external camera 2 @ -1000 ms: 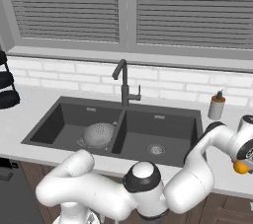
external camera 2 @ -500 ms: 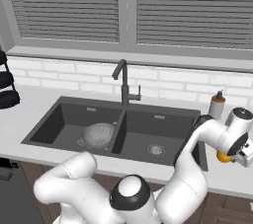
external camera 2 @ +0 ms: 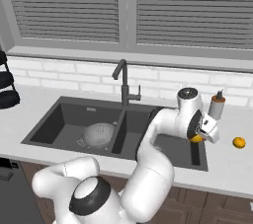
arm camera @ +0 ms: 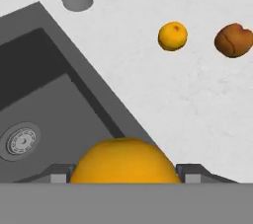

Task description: Put the colander in the sink, put the tangerine, peach, orange in the colander, and turn on the sink faucet and pour water over the colander.

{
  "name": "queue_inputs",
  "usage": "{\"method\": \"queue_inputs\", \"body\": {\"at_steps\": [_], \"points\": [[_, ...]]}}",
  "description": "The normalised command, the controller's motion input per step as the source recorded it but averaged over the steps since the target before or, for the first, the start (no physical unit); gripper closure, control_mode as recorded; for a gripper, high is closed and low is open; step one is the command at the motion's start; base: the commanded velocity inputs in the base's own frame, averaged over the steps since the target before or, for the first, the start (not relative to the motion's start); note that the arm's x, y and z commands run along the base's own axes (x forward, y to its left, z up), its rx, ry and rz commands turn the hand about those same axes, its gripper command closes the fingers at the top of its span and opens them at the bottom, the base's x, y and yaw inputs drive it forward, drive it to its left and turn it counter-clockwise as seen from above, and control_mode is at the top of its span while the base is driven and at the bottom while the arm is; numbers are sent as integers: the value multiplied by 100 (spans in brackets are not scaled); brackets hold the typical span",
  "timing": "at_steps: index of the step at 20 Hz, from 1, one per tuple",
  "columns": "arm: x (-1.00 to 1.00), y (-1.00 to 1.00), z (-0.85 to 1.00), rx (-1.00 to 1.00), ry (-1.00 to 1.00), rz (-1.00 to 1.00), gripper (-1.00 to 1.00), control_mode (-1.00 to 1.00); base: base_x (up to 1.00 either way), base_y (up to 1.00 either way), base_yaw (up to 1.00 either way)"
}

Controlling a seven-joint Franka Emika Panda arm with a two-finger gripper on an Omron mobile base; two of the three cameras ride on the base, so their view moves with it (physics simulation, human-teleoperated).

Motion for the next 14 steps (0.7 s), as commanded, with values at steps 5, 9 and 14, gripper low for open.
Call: {"method": "queue_inputs", "body": {"at_steps": [5, 9, 14], "points": [[54, 100, 82, -13, 31, 11, 100, -100, 0, 0, 0], [40, 100, 15, -4, 20, 16, 100, -100, 0, 0, 0], [-8, 100, -5, -3, 0, 7, 100, -100, 0, 0, 0]]}}
